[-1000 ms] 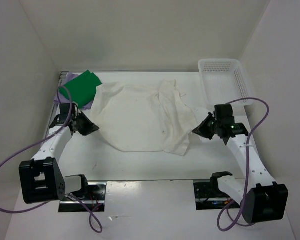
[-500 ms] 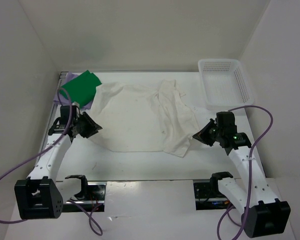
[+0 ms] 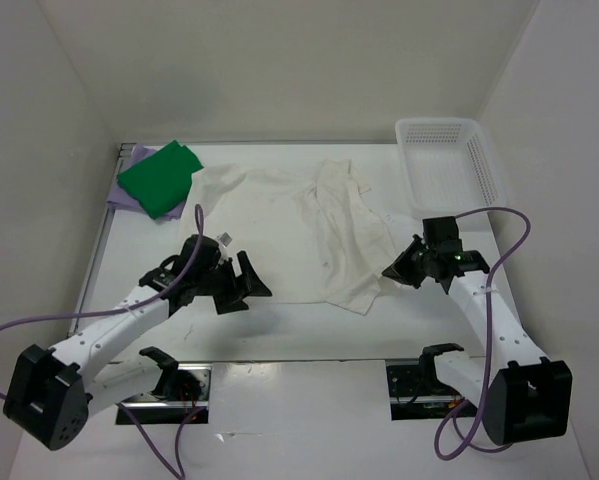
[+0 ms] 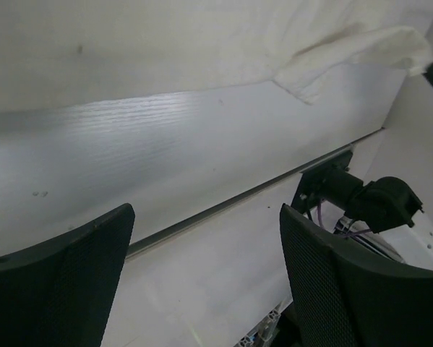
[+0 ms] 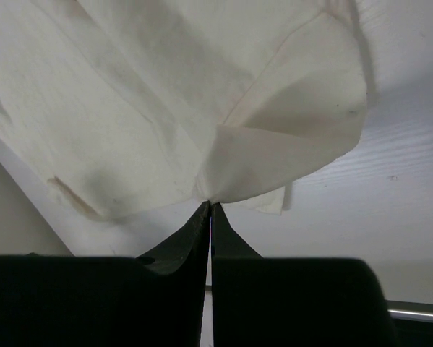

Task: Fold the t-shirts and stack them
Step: Flatten out the tshirt

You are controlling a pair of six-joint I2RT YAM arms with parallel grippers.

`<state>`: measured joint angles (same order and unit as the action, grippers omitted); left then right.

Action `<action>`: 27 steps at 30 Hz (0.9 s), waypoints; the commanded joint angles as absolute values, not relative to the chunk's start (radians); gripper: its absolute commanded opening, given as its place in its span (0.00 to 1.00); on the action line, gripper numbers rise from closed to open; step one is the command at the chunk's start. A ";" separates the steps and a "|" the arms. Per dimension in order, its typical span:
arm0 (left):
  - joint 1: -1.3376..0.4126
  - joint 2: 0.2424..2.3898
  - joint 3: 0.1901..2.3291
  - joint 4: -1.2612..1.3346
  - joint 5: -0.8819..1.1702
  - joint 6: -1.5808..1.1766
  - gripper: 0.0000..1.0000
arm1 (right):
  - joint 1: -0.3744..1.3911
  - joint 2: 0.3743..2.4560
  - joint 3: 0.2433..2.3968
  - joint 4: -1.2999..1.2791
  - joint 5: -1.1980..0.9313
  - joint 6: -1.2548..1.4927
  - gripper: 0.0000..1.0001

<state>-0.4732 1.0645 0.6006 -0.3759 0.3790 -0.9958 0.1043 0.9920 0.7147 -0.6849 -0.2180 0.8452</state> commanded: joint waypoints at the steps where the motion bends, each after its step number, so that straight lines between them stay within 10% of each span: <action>1: -0.479 0.980 0.652 -0.347 0.348 -0.980 0.89 | 0.112 1.034 0.730 -0.617 -0.183 0.861 0.05; 6: -0.370 0.872 0.608 -0.361 0.414 -0.939 0.87 | 0.112 1.072 0.739 -0.604 -0.144 0.884 0.05; 10: -0.267 0.989 0.607 -0.304 0.534 -0.887 0.37 | 0.121 1.081 0.750 -0.604 -0.126 0.894 0.05; 13: -0.137 1.077 0.516 -0.207 0.692 -0.853 0.28 | 0.121 1.081 0.750 -0.604 -0.126 0.894 0.05; 16: -0.077 1.026 0.489 -0.247 0.678 -0.879 0.48 | 0.121 1.072 0.750 -0.604 -0.126 0.885 0.05; 17: -0.077 0.988 0.500 -0.259 0.666 -0.890 0.98 | 0.121 1.072 0.741 -0.595 -0.126 0.885 0.06; 27: -0.040 1.008 0.555 -0.258 0.719 -0.827 1.00 | 0.130 1.094 0.750 -0.575 -0.159 0.864 0.06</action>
<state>-0.0483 1.0248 0.5156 -0.3050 0.6567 -0.8627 0.1204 1.0912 0.7147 -0.6258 -0.1528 0.8757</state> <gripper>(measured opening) 1.000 0.056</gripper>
